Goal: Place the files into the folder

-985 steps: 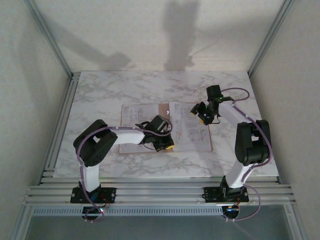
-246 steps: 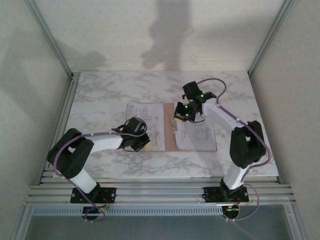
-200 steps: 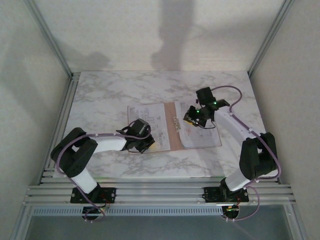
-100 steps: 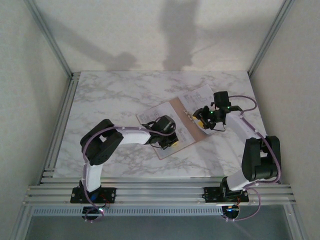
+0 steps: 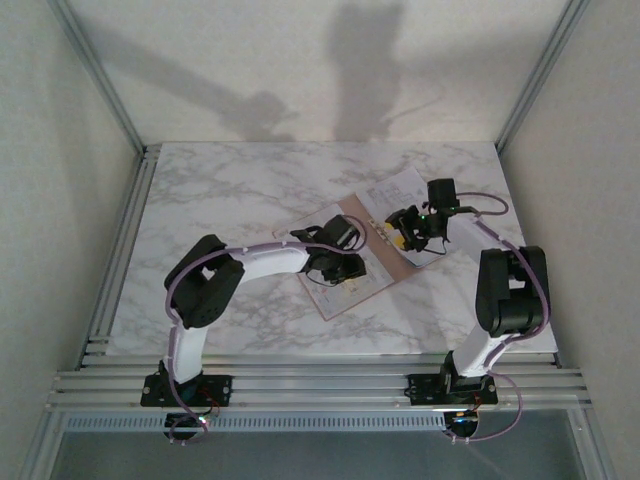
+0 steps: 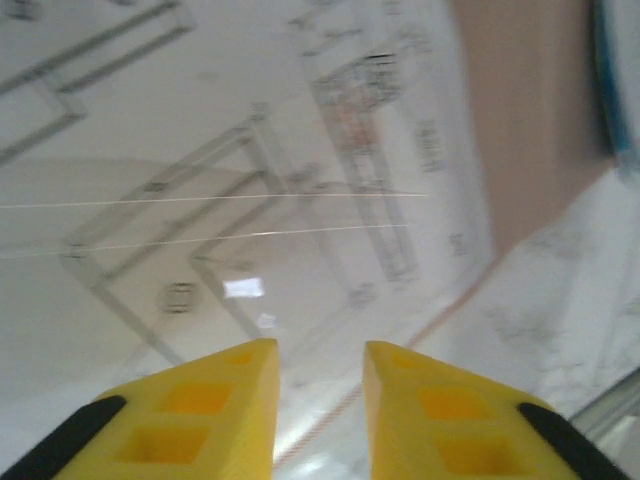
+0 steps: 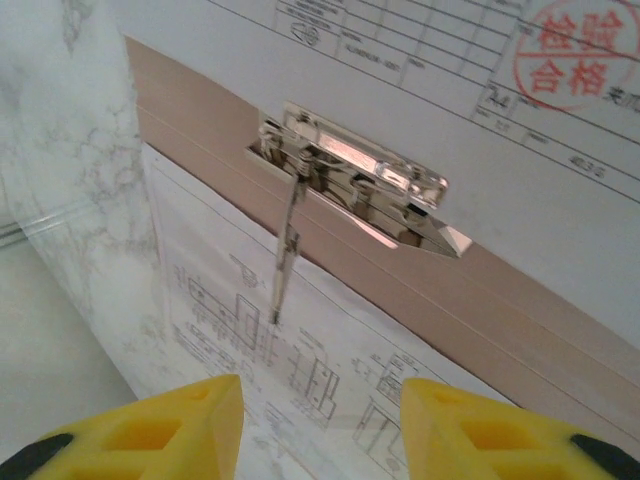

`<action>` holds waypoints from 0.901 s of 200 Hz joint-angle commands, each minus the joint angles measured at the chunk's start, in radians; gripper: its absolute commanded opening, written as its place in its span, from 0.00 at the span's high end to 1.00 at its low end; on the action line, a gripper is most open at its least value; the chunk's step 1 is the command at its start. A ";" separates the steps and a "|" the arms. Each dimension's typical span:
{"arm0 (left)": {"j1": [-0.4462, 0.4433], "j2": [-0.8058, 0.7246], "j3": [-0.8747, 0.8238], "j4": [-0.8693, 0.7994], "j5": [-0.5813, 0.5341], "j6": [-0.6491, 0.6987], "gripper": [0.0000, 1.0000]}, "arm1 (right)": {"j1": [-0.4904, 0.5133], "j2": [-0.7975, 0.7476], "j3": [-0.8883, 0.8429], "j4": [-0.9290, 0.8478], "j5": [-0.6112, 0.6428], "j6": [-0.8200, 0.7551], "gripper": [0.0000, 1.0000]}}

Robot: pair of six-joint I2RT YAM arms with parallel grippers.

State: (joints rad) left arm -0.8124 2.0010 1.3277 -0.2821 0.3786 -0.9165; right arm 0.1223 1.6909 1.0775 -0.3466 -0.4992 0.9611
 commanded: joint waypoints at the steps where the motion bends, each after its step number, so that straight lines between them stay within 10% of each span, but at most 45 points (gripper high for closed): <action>1: 0.051 -0.030 -0.071 -0.075 0.011 0.084 0.78 | 0.006 0.047 0.051 0.027 -0.018 0.024 0.58; 180: 0.073 -0.003 -0.127 -0.034 0.036 0.082 0.85 | 0.045 0.128 0.082 0.030 0.015 0.047 0.85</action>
State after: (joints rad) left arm -0.7395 1.9881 1.2335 -0.2695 0.4164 -0.8371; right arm 0.1642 1.8011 1.1374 -0.3027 -0.4980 1.0100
